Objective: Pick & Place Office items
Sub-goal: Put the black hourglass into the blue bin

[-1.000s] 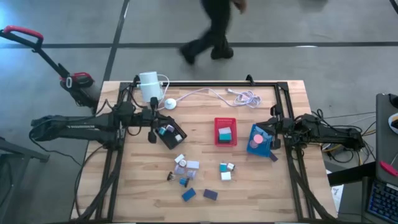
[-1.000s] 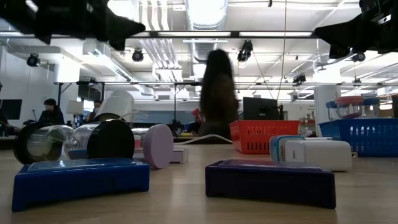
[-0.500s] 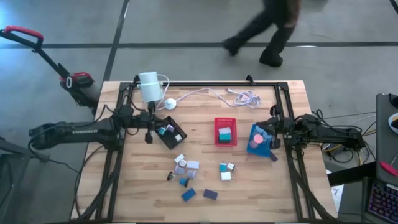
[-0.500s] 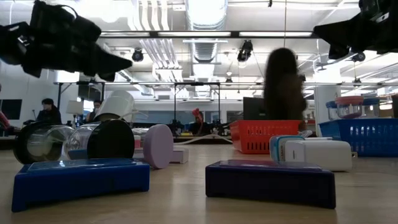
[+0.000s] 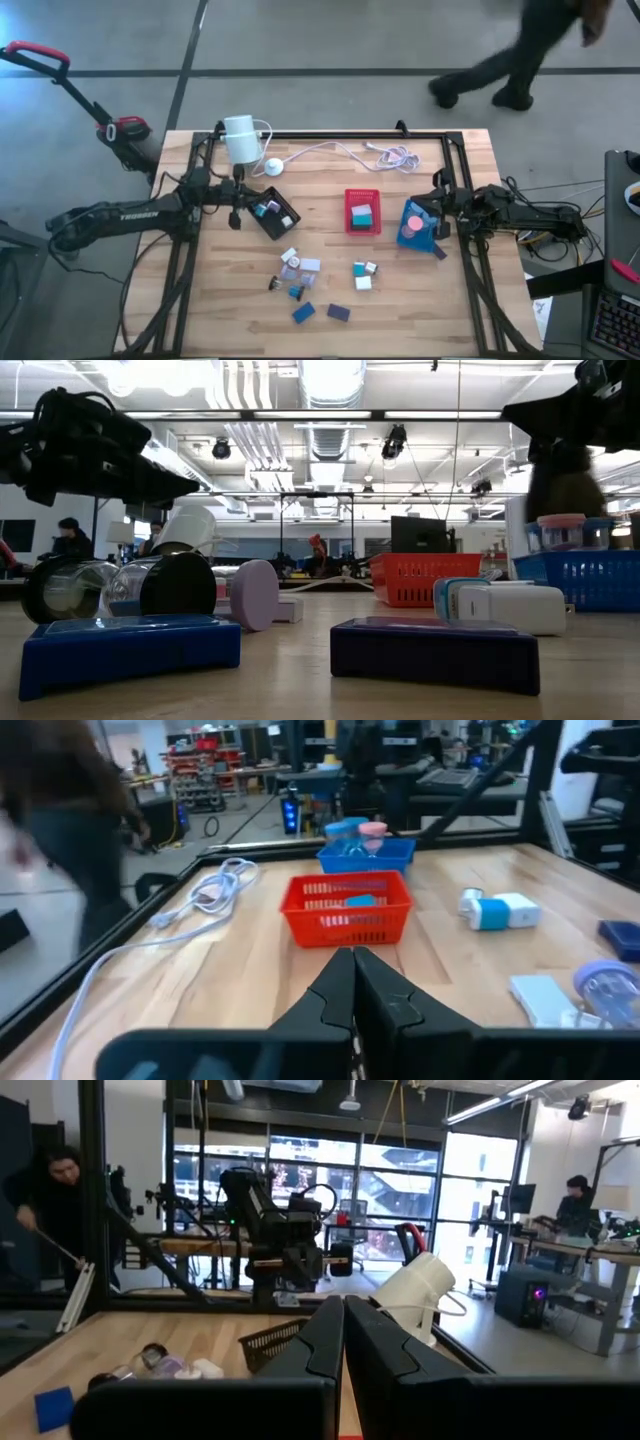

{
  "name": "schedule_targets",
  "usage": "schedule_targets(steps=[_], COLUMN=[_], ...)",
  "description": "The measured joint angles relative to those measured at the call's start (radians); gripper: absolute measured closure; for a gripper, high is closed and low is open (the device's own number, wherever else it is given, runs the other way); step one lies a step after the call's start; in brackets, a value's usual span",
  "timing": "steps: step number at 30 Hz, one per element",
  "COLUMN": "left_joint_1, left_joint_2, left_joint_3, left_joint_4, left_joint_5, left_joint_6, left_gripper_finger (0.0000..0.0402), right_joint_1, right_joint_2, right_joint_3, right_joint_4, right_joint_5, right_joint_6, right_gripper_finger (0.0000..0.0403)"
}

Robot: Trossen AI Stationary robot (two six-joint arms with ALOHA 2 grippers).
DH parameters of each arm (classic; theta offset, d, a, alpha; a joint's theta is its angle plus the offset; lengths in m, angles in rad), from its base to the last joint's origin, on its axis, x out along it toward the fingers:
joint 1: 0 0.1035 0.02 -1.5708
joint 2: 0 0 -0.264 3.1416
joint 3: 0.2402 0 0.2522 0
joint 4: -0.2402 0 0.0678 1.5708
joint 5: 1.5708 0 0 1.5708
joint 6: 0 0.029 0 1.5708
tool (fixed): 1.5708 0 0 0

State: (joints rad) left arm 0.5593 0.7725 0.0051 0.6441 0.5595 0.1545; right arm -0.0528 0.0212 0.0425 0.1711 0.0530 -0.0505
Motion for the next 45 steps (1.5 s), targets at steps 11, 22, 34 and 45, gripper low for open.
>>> schedule_targets(steps=[11,22,34,45], left_joint_1=[0.009,0.009,0.009,-0.009], left_joint_2=[0.001,0.001,-0.082,-0.17], left_joint_3=[0.0,0.011,0.022,0.071], left_joint_4=[0.019,0.068,0.074,0.116], left_joint_5=[0.006,0.006,0.11,0.137], left_joint_6=[-0.048,-0.088,-0.123,-0.274], left_gripper_finger=[0.0396,0.0396,0.0396,0.0396], right_joint_1=[0.0,0.0,0.0,0.0], right_joint_2=[0.002,0.016,-0.021,-0.02], right_joint_3=[0.0,0.0,0.133,0.055], right_joint_4=[0.0,-0.008,-0.247,-0.265], right_joint_5=[0.0,-0.001,-0.005,-0.003], right_joint_6=[0.008,0.08,0.094,0.062], right_gripper_finger=[0.0394,0.0394,0.0394,0.0394])
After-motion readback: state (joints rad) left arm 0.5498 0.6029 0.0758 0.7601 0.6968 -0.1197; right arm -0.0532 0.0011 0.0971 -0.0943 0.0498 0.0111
